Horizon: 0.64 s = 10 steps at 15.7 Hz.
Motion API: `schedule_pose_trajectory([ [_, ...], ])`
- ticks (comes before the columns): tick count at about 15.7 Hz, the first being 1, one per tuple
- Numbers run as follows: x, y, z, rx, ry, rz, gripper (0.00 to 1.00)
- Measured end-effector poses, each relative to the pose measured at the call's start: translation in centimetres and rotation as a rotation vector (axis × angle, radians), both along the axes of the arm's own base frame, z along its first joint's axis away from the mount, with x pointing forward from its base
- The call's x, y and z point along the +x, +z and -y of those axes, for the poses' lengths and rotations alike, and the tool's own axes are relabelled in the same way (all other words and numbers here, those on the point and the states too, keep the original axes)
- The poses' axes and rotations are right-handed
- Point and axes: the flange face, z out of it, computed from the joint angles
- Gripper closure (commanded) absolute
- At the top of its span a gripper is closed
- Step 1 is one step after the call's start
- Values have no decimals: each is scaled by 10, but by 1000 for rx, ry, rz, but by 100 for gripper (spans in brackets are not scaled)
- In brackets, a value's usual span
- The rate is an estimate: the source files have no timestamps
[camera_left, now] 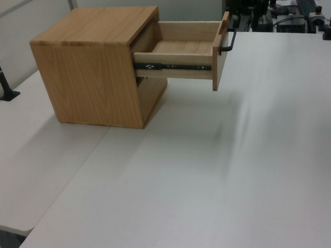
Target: Open the drawer by sliding it
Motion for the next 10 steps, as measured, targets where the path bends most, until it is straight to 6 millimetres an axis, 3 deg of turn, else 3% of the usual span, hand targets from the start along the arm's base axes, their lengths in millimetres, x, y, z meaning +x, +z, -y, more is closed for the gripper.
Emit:
schedule_pose_trajectory([
  [5, -13, 14, -39, -235, 392, -71, 0],
  [10, -15, 18, -46, -290, 462, -87, 0],
])
